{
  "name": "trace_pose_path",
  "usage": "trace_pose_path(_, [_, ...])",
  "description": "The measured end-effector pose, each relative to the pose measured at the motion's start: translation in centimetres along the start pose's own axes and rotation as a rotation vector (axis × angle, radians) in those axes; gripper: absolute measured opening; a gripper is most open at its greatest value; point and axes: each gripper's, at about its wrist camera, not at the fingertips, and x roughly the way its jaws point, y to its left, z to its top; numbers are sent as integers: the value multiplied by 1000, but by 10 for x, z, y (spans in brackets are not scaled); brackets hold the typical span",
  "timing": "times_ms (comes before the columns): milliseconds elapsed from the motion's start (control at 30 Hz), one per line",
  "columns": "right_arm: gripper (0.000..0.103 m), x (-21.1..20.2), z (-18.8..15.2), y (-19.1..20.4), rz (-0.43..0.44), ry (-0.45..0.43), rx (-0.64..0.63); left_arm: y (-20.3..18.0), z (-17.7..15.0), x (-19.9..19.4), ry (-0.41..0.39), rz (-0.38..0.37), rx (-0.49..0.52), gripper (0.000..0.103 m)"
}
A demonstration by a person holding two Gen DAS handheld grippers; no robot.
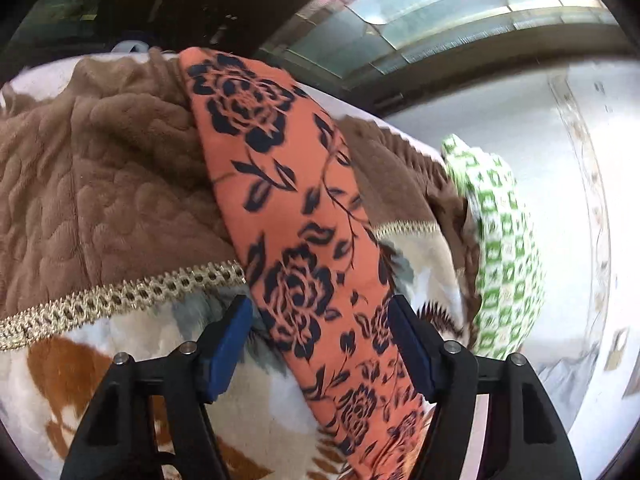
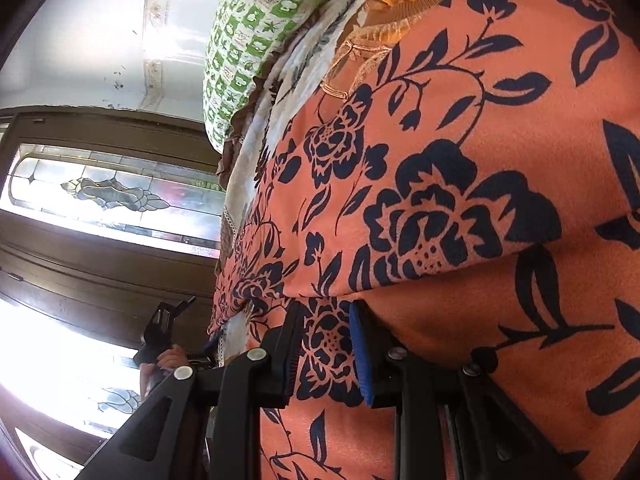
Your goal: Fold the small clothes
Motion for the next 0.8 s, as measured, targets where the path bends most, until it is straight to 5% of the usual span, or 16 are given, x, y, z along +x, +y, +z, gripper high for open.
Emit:
trace_pose_path(167, [27, 2, 1, 1, -2, 1, -7, 4, -1, 10, 45, -45, -25, 70])
trace_pose_path(600, [27, 4, 2, 3, 2, 1, -11, 13, 10, 19, -57, -96, -27, 70])
trace_pose_path(667, [27, 4, 2, 5, -4, -1, -21, 8, 13, 16, -105, -123, 8, 43])
trace_pose_path(800, [27, 3, 1, 8, -18, -8, -34, -1, 19, 16, -142, -118, 80, 42])
